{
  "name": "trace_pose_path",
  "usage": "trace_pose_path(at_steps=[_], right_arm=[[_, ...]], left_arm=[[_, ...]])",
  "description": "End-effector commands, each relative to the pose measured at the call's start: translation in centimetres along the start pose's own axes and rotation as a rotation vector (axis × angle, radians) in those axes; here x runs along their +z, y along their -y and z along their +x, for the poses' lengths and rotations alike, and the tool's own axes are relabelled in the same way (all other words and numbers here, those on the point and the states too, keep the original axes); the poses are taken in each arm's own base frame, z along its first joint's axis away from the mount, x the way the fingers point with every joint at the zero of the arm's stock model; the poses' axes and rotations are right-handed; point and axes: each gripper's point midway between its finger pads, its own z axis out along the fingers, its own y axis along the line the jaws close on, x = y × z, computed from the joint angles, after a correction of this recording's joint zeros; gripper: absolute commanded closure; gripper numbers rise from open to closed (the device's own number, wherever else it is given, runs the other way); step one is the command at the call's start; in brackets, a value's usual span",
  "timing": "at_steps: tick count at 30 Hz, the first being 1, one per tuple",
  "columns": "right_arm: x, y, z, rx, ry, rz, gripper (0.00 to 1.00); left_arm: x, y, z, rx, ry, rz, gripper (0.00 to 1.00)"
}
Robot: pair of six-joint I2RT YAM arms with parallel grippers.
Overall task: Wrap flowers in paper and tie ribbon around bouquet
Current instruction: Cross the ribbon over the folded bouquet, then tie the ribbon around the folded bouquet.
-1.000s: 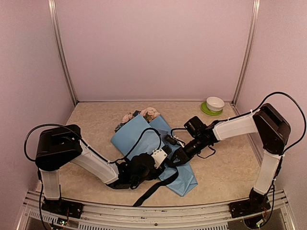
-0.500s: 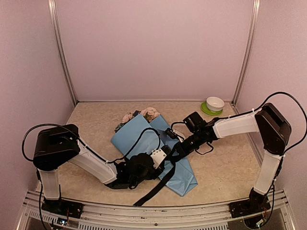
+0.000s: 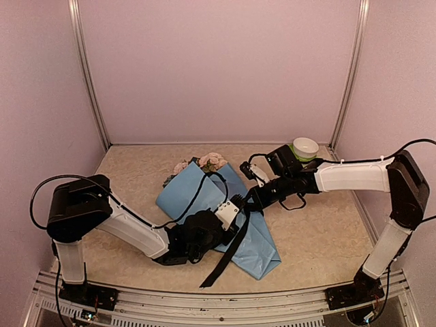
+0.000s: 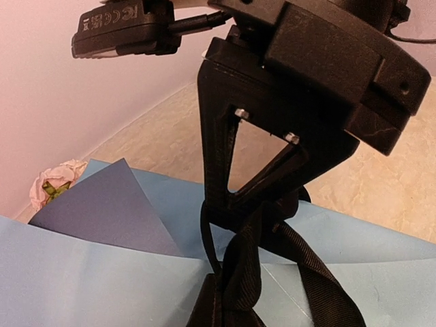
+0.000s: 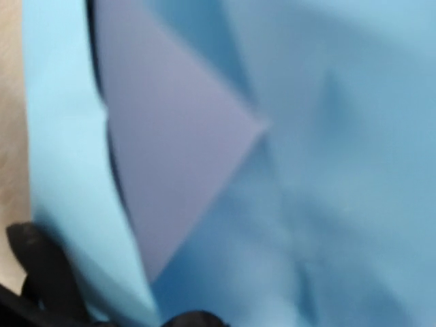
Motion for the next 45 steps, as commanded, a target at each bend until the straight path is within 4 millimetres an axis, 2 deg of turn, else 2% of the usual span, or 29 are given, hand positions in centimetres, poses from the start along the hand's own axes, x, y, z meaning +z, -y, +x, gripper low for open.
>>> trace_pose_path(at_steps=[1,2,3,9,12,17,19,22,25,27,29,31,32,34,37,40,43,45], right_arm=[[-5.3,5.8,-8.4,0.002,0.31,0.341,1.0],[-5.0,5.6,-8.5,-0.007,0.313,0.325,1.0],[-4.6,5.2,-8.4,-0.018,0.309,0.293,1.0],[-2.2,3.5,-6.3,-0.029,0.267,0.139,1.0],[-2.0,3.6,-5.8,-0.03,0.265,0.135,1.0],[-2.6,3.8,-6.8,-0.034,0.293,0.157,1.0],[-2.8,3.8,-7.1,-0.038,0.3,0.16,1.0],[-2.6,3.8,-6.7,-0.039,0.286,0.156,1.0],[-2.3,4.0,-6.1,-0.033,0.275,0.159,1.0],[-2.3,4.1,-6.0,-0.03,0.276,0.158,1.0],[-2.4,4.0,-6.0,-0.028,0.276,0.152,1.0],[-2.5,3.9,-6.1,-0.029,0.28,0.145,1.0],[-2.6,3.8,-6.2,-0.031,0.283,0.143,1.0],[-2.6,3.8,-6.3,-0.031,0.283,0.139,1.0],[-2.6,3.8,-6.3,-0.031,0.28,0.14,1.0],[-2.7,3.7,-6.2,-0.03,0.283,0.134,1.0],[-2.7,3.6,-6.3,-0.031,0.284,0.128,1.0],[-2.7,3.6,-6.3,-0.032,0.282,0.128,1.0]], left_arm=[[-0.9,2.4,4.1,0.096,-0.116,0.062,1.0],[-0.9,2.4,4.1,0.096,-0.115,0.063,1.0],[-0.7,2.5,4.1,0.097,-0.119,0.062,0.95],[-0.6,2.1,3.5,0.061,-0.114,0.066,0.79],[-1.3,2.1,2.9,0.048,-0.1,0.1,0.71],[-2.4,1.7,2.3,0.04,-0.095,0.115,0.6],[-3.5,2.2,0.9,0.025,-0.066,0.165,0.59],[-6.5,3.6,-2.3,0.007,0.019,0.332,0.56],[-8.2,3.3,-4.5,-0.016,0.056,0.423,0.54],[-8.2,2.1,-4.3,-0.044,0.033,0.412,0.55],[-7.5,-0.4,-3.3,-0.104,0.0,0.343,0.63],[-6.0,-3.0,-1.3,-0.169,-0.082,0.275,0.75],[-5.2,-3.7,-0.3,-0.177,-0.135,0.248,0.86],[-4.2,-4.4,1.5,-0.135,-0.215,0.178,0.99],[-3.9,-4.1,3.1,-0.081,-0.263,0.14,1.0],[-4.5,-3.7,3.9,-0.103,-0.271,0.162,1.0],[-5.8,-3.4,3.5,-0.135,-0.245,0.178,0.99],[-7.5,-2.6,2.8,-0.124,-0.203,0.2,0.96]])
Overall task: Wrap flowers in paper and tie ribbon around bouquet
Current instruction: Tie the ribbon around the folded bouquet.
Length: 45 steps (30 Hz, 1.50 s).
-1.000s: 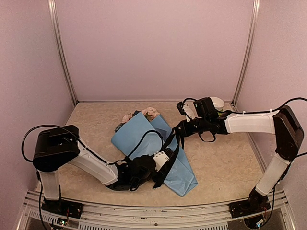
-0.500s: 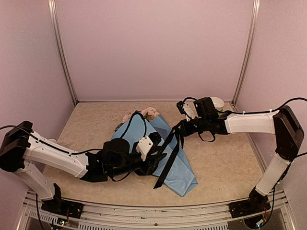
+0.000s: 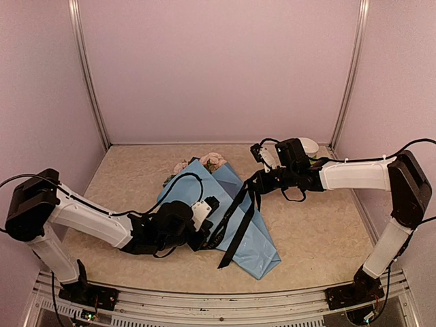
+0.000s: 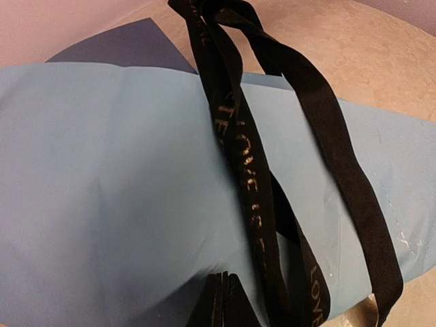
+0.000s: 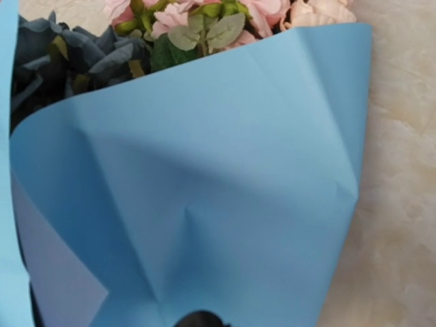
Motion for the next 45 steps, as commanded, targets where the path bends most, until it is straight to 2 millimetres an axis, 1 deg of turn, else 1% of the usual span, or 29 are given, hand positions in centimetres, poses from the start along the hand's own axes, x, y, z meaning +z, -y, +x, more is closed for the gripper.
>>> trace_pose_path(at_steps=[1,3,4,5,7,8,10,13,15,18,22,23,28,30,33,35,38,40,42,45], right_arm=[[-0.5,-0.2,-0.7,-0.002,0.028,-0.013,1.0],[-0.5,-0.2,-0.7,-0.002,0.028,-0.013,1.0],[-0.5,-0.2,-0.7,-0.001,0.029,-0.012,1.0],[-0.6,-0.2,-0.7,-0.001,0.03,-0.012,1.0],[-0.6,-0.3,-0.8,-0.002,0.032,-0.015,1.0],[-0.6,-0.3,-0.9,-0.003,0.033,-0.016,1.0],[-0.6,-0.4,-0.9,-0.007,0.032,-0.02,1.0],[-0.6,-0.4,-0.9,-0.006,0.03,-0.026,1.0],[-0.5,-0.4,-0.8,-0.005,0.029,-0.028,1.0],[-0.5,-0.5,-1.0,-0.004,0.031,-0.027,1.0],[-0.5,-0.4,-1.1,-0.005,0.032,-0.023,1.0],[-0.5,-0.4,-1.1,-0.006,0.032,-0.023,1.0],[-0.5,-0.1,-1.0,-0.005,0.029,-0.009,1.0],[-0.4,0.2,-0.9,-0.002,0.027,0.003,1.0],[-0.5,1.3,-1.1,0.01,0.031,0.036,1.0],[-0.6,2.3,-1.6,0.022,0.041,0.064,1.0],[-0.5,3.7,-2.1,0.031,0.044,0.102,1.0],[-0.2,4.3,-2.1,0.024,0.037,0.128,1.0],[-0.1,4.8,-2.2,0.017,0.036,0.159,1.0],[-0.4,5.6,-2.9,-0.011,0.049,0.209,1.0]], left_arm=[[-3.3,1.7,-1.0,-0.001,0.09,0.023,0.94],[-4.0,2.8,-0.2,0.014,0.085,0.046,0.91],[-3.9,3.2,0.8,0.007,0.044,0.061,0.88],[-3.6,3.3,1.9,-0.015,-0.005,0.064,0.83],[-3.2,3.9,4.4,-0.055,-0.103,0.093,0.7],[-3.2,4.4,5.4,-0.068,-0.136,0.115,0.66],[-2.9,4.4,6.7,-0.087,-0.176,0.107,0.63],[-2.2,3.3,7.3,-0.068,-0.184,0.036,0.62],[-1.6,2.8,7.1,-0.058,-0.185,0.014,0.63],[-0.7,3.1,7.1,-0.037,-0.181,0.009,0.71],[-0.2,3.8,7.9,-0.025,-0.199,0.031,0.95],[-0.2,3.9,8.1,-0.026,-0.202,0.036,0.99],[-0.8,4.4,7.8,-0.044,-0.17,0.073,1.0],[-1.2,4.0,7.9,-0.059,-0.171,0.057,1.0],[-1.7,3.1,8.6,-0.079,-0.213,0.012,1.0],[-1.9,2.8,9.4,-0.092,-0.254,-0.004,1.0],[-1.7,2.8,10.4,-0.131,-0.304,-0.026,1.0],[-1.6,2.6,11.1,-0.169,-0.356,-0.063,1.0],[-2.2,2.3,12.0,-0.207,-0.406,-0.1,1.0],[-3.8,1.7,13.4,-0.286,-0.473,-0.149,1.0]])
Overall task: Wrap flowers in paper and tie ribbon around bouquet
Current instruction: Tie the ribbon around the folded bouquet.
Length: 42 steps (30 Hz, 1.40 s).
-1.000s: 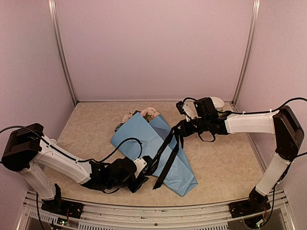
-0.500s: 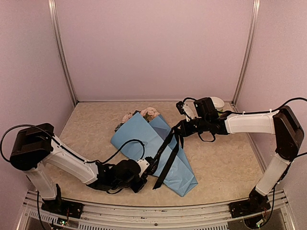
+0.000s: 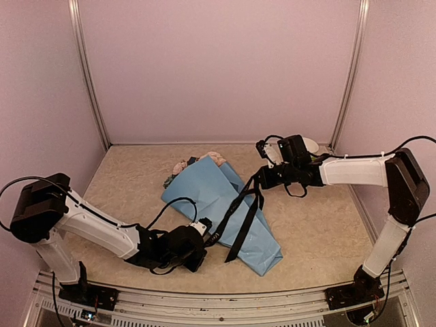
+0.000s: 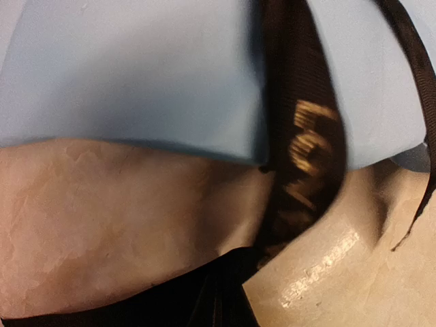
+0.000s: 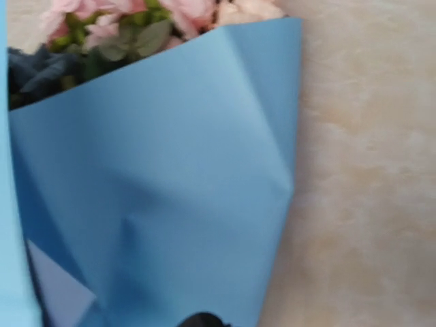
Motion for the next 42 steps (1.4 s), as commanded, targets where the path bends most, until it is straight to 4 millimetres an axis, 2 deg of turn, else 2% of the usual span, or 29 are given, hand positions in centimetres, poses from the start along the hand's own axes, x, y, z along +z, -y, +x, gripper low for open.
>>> trace_pose_path(at_steps=[1,6,10,16,18,21,22,23,25,28,30,34,37,39,42], right_arm=[[-0.2,2.5,-2.5,-0.052,0.05,0.135,1.0],[-0.9,3.8,-4.4,-0.118,0.087,0.24,1.0],[-1.0,4.9,-5.5,-0.143,0.102,0.312,1.0],[-1.7,7.9,-7.5,-0.182,0.122,0.514,1.0],[-0.8,8.3,-6.6,-0.18,0.073,0.518,1.0],[1.1,7.1,-3.8,-0.15,0.0,0.414,0.99],[1.5,6.7,-2.8,-0.137,-0.019,0.375,0.95],[1.9,6.1,-2.0,-0.122,-0.04,0.33,0.9],[2.5,5.6,-0.6,-0.105,-0.082,0.279,0.73],[2.9,6.1,0.3,-0.059,-0.139,0.262,0.5],[2.7,7.0,0.7,-0.007,-0.174,0.262,0.43],[1.1,7.5,0.8,0.066,-0.188,0.223,0.35],[0.3,8.5,1.9,0.126,-0.22,0.198,0.37],[0.8,9.2,3.2,0.139,-0.265,0.184,0.38],[2.5,8.5,5.1,0.122,-0.329,0.135,0.34]], left_arm=[[-1.5,-2.8,5.5,-0.12,-0.203,-0.127,1.0],[-2.6,-3.0,6.9,-0.234,-0.239,-0.12,1.0],[-3.1,-2.6,7.2,-0.23,-0.26,-0.133,1.0],[-3.4,-3.2,8.8,-0.241,-0.311,-0.162,1.0],[-3.3,-3.2,8.7,-0.229,-0.306,-0.165,1.0],[-3.2,-3.2,8.2,-0.203,-0.296,-0.172,1.0],[-3.1,-3.0,8.0,-0.193,-0.292,-0.169,1.0],[-3.1,-2.9,7.6,-0.186,-0.287,-0.168,1.0],[-2.9,-2.6,7.0,-0.163,-0.278,-0.166,1.0],[-2.9,-2.3,6.3,-0.131,-0.271,-0.167,1.0],[-2.8,-2.0,5.9,-0.115,-0.264,-0.169,1.0],[-2.7,-1.9,5.9,-0.105,-0.264,-0.172,1.0],[-2.6,-1.8,5.8,-0.101,-0.261,-0.171,1.0],[-2.6,-1.8,5.6,-0.095,-0.259,-0.169,1.0],[-2.6,-1.8,5.5,-0.088,-0.258,-0.17,1.0]])
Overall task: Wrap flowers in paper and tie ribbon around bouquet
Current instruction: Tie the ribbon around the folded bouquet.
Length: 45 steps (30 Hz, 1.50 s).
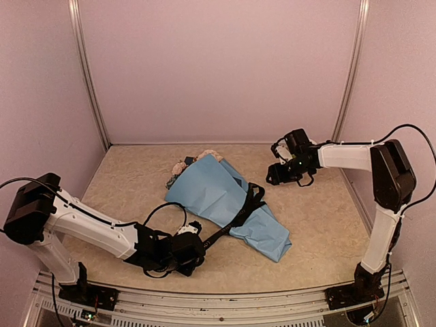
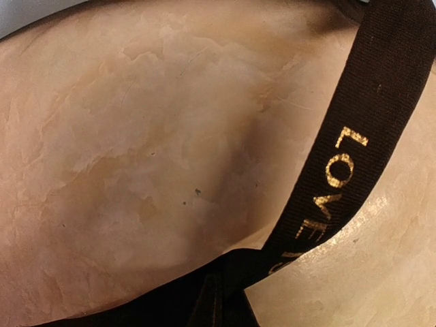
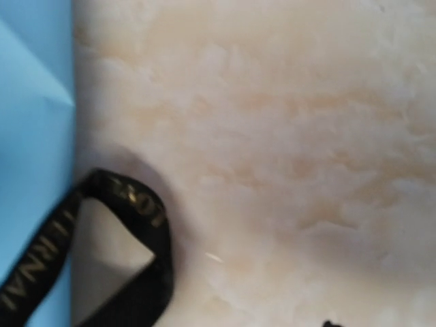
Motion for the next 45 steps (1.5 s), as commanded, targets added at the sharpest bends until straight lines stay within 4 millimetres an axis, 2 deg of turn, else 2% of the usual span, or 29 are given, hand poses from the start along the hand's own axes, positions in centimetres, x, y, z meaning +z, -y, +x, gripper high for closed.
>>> trace_pose_path(at_steps=[1,5,11,15,19,20,22,24,25,27,29,31,33,37,40,45], right_arm=[[2.1,-1.7,2.8,-0.006,-0.119,-0.095,0.33],[3.5,-2.6,2.6,0.001,-0.138,-0.131,0.33],[6.2,-2.6,3.6,-0.009,-0.187,-0.142,0.45],[7.4,-2.1,4.8,0.007,-0.22,-0.124,0.74],[7.4,-1.4,3.8,0.028,-0.178,-0.104,1.0],[7.3,-1.1,3.5,0.039,-0.166,-0.099,1.0],[6.7,0.3,2.3,0.065,-0.128,-0.069,1.0],[5.3,3.3,0.5,0.113,-0.07,-0.001,1.0],[2.0,6.8,-2.6,0.177,0.051,0.046,1.0],[0.5,8.2,-3.7,0.196,0.109,0.047,1.0],[0.0,9.2,-3.5,0.202,0.116,0.064,1.0],[-0.6,10.5,-3.2,0.212,0.121,0.104,1.0],[-1.5,12.3,-3.0,0.257,0.138,0.139,1.0],[-3.1,16.1,-2.0,0.353,0.179,0.183,1.0],[-3.1,17.2,-1.2,0.354,0.17,0.231,1.0],[-2.6,19.7,0.7,0.394,0.14,0.287,1.0]], left_arm=[[0.7,-0.8,2.2,0.07,-0.083,-0.038,1.0],[0.8,-0.7,2.4,0.075,-0.087,-0.041,1.0],[0.7,-0.6,2.3,0.079,-0.082,-0.041,1.0],[0.7,-0.7,2.3,0.077,-0.08,-0.045,1.0],[0.5,-0.7,2.2,0.074,-0.076,-0.041,1.0],[0.4,-0.8,2.1,0.074,-0.074,-0.044,1.0],[0.1,-1.3,2.0,0.063,-0.066,-0.065,1.0],[-0.4,-2.3,1.9,0.041,-0.062,-0.106,1.0],[-1.2,-3.1,1.6,0.012,-0.043,-0.126,1.0],[-1.6,-3.3,1.3,-0.004,-0.027,-0.12,1.0],[-2.0,-3.8,1.2,-0.026,-0.016,-0.128,1.0],[-2.4,-5.1,1.7,-0.062,-0.023,-0.172,1.0],[-3.0,-6.9,2.6,-0.129,-0.038,-0.226,1.0],[-5.0,-8.8,3.0,-0.258,0.004,-0.26,1.0],[-6.8,-10.8,2.7,-0.347,0.06,-0.302,1.0],[-10.5,-13.2,0.7,-0.436,0.161,-0.351,1.0]])
